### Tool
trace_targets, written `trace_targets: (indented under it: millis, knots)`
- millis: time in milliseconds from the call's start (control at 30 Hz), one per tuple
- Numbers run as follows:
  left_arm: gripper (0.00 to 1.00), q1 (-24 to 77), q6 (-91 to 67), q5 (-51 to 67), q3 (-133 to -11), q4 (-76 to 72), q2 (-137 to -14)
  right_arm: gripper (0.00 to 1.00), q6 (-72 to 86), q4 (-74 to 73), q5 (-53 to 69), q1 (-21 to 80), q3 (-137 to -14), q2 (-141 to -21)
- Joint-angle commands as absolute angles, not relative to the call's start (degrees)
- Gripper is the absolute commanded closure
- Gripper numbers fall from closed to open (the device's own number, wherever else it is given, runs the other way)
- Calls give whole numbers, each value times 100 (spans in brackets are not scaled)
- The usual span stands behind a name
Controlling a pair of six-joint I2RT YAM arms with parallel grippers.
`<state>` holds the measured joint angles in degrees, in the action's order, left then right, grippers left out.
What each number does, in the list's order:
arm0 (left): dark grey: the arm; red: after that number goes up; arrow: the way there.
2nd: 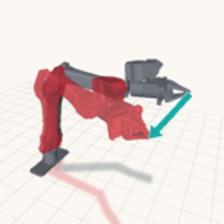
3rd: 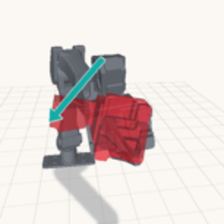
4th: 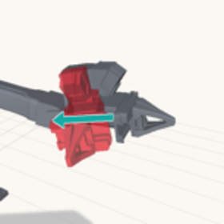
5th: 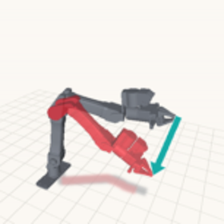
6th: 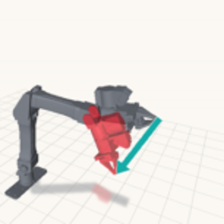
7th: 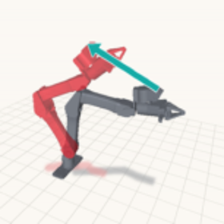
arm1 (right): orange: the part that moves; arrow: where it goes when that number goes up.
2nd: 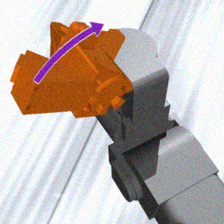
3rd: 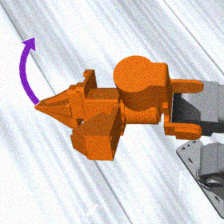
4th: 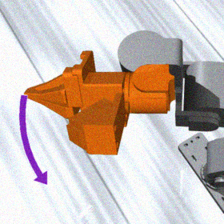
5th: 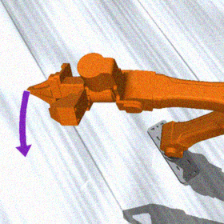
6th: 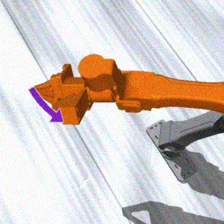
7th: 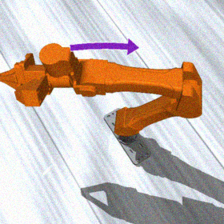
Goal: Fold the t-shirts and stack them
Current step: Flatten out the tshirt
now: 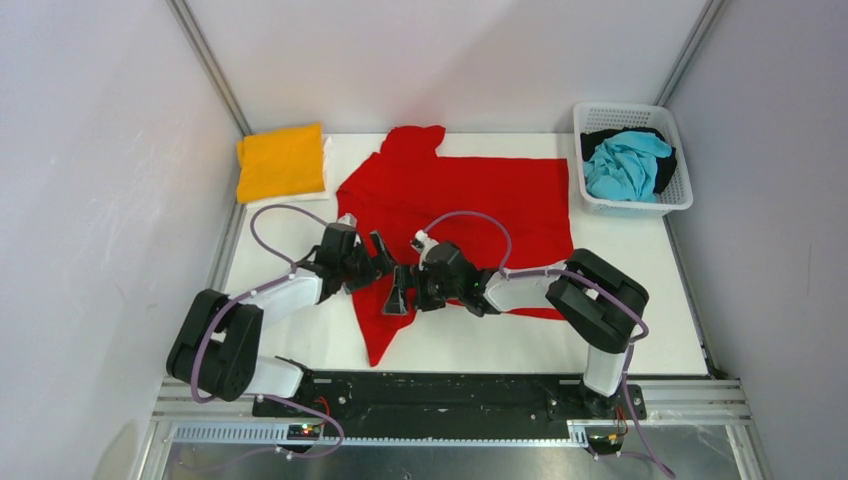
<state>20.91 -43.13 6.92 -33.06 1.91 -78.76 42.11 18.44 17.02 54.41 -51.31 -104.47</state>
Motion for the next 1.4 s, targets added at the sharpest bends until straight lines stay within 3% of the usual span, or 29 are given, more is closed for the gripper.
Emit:
trace_targets:
  millis: [0, 500, 833, 1100, 1367]
  knots:
    - [0, 1987, -4258, 390, -3245, 344, -7813, 3, 4103, 1012, 1065, 5499, -5275, -10461]
    - [0, 1881, -3641, 345, -3450, 451, -7513, 3, 3684, -1130, 452, 5475, -4782, -9429]
    - [0, 2189, -3524, 524, -3427, 520, -7010, 2, 3462, -684, 1317, 5428, -5158, -8652]
    - [0, 3677, -4154, -378, -2875, 1497, -5615, 0, 3967, -2216, -425, 4457, -4750, -7299]
    - [0, 6356, -5597, -917, -2793, 2504, -5364, 1, 4153, -2822, -470, 3200, -3492, -5731]
